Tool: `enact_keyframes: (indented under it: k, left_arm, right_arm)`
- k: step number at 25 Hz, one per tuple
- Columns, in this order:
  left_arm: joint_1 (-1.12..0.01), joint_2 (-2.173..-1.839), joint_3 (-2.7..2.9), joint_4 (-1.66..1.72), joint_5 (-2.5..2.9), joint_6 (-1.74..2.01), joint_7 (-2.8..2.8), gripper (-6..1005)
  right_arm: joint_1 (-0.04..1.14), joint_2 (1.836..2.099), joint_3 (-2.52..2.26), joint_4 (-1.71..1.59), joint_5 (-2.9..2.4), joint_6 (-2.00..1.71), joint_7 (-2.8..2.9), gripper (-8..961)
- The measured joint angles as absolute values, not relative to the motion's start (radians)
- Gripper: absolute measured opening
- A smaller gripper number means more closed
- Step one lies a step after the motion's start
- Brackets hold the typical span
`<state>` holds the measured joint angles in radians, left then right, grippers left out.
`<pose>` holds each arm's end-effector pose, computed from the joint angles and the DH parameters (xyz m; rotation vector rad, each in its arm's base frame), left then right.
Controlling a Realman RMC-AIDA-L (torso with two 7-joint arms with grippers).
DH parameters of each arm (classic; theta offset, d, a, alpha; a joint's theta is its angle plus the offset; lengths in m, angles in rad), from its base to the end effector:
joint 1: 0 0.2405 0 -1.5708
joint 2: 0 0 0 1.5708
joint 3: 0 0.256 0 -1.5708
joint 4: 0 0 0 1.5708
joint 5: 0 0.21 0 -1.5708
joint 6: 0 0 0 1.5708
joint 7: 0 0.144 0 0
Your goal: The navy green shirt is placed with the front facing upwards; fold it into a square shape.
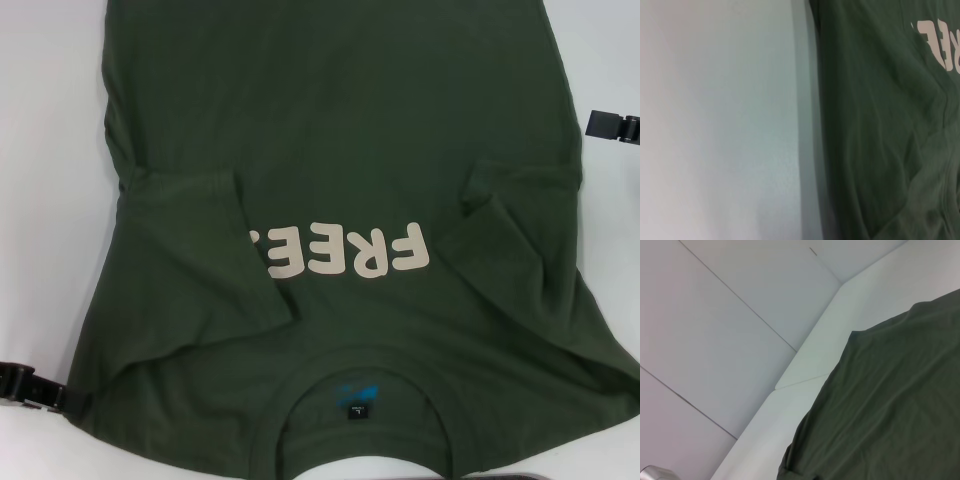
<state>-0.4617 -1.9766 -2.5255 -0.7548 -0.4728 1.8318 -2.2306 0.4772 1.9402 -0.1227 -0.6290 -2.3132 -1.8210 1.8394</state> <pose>-0.3489 0.2495 0.0438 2.3979 1.9700 -0.1554 0.3308 0.2895 0.0897 -2.3363 1.4369 0.9097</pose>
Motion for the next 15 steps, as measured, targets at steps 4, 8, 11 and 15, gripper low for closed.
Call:
enact_keyframes:
  k: [4, 8, 11, 15]
  left_arm:
    - [-0.462, -1.978, -2.524, -0.755, -0.472, 1.827, -2.229, 218]
    - [-0.462, -1.977, -2.527, -0.755, -0.472, 1.826, -2.228, 166]
    - [-0.462, -1.977, -2.528, -0.755, -0.472, 1.825, -2.228, 155]
    - [-0.463, -1.977, -2.527, -0.760, -0.472, 1.815, -2.236, 158]
  right_arm:
    - [0.477, 1.940, -0.123, -0.629, -2.313, -1.824, 1.838, 597]
    - [0.476, 1.940, -0.123, -0.629, -2.313, -1.823, 1.838, 597]
    - [0.475, 1.940, -0.123, -0.628, -2.313, -1.822, 1.836, 597]
    - [0.475, 1.940, -0.123, -0.627, -2.313, -1.822, 1.836, 598]
